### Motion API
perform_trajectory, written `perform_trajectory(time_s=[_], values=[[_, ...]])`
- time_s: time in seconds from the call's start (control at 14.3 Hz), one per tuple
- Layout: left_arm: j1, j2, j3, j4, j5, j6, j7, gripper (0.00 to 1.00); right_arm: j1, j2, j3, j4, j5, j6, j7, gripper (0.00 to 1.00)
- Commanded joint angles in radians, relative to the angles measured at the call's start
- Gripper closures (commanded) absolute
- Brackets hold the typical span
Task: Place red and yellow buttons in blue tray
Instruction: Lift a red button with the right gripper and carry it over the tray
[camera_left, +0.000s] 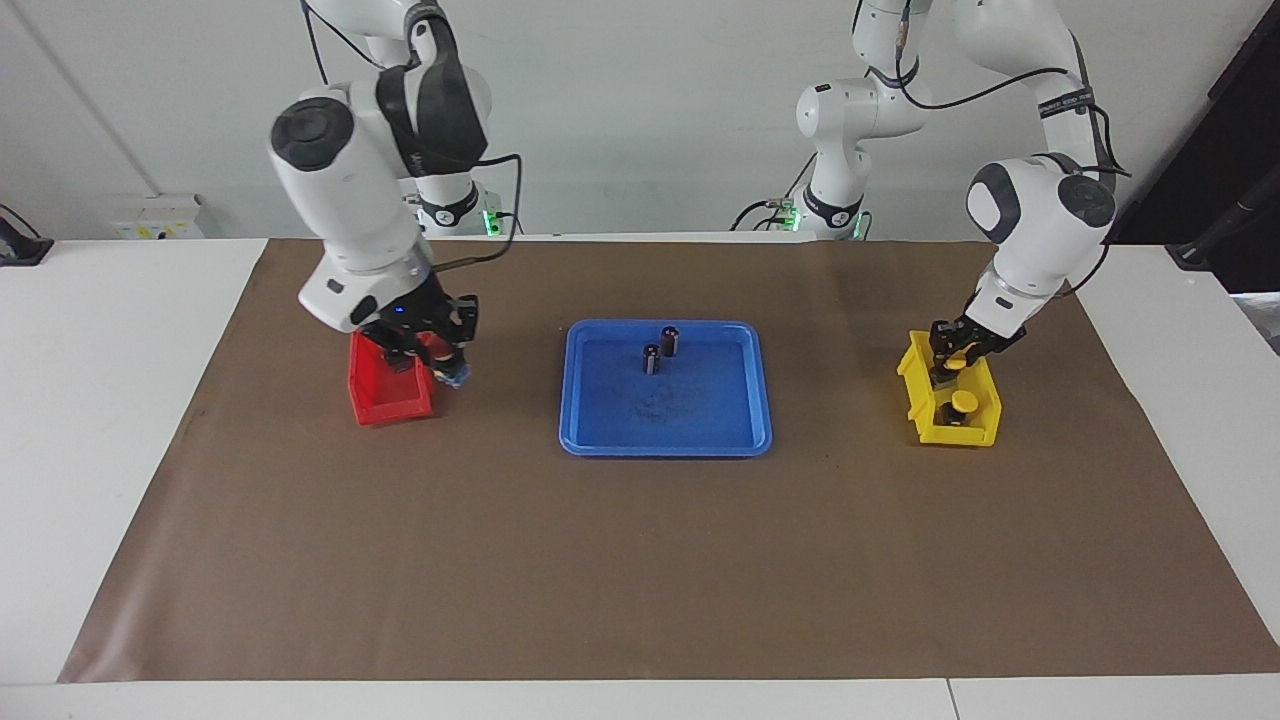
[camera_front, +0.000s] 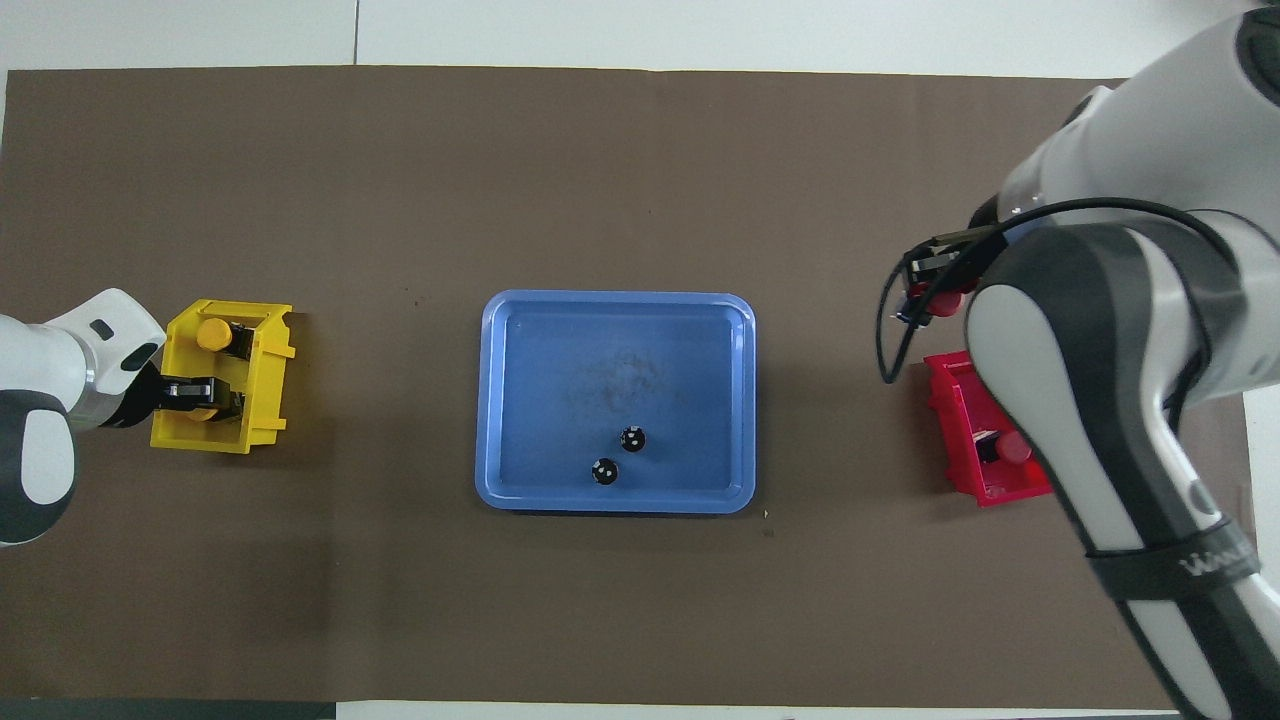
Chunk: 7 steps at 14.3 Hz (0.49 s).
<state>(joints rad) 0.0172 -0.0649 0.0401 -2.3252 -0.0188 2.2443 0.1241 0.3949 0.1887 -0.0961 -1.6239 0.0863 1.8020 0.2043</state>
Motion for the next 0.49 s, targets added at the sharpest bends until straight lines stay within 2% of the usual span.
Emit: perform_trajectory(time_s=[0.0, 0.07, 0.14, 0.28, 0.42], values=[[0.004, -0.003, 0.001, -0.016, 0.017, 0.029, 0.003, 0.78, 0.139, 0.125, -0.005, 0.083, 0.009, 0.062, 0.241, 0.80], [0.006, -0.001, 0.001, -0.014, 0.017, 0.029, 0.006, 0.95, 0.156, 0.177, -0.005, 0.122, 0.006, 0.080, 0.297, 0.80], [0.006, 0.002, 0.001, -0.011, 0.017, 0.028, 0.000, 0.99, 0.186, 0.230, -0.005, 0.152, 0.003, 0.091, 0.334, 0.80], [0.003, 0.004, 0.001, 0.001, 0.017, 0.014, -0.011, 0.99, 0.228, 0.303, -0.005, 0.179, -0.003, 0.150, 0.388, 0.80], [-0.008, 0.005, 0.001, 0.048, 0.017, -0.038, -0.034, 0.99, 0.232, 0.314, -0.005, 0.157, 0.004, 0.212, 0.399, 0.80]])
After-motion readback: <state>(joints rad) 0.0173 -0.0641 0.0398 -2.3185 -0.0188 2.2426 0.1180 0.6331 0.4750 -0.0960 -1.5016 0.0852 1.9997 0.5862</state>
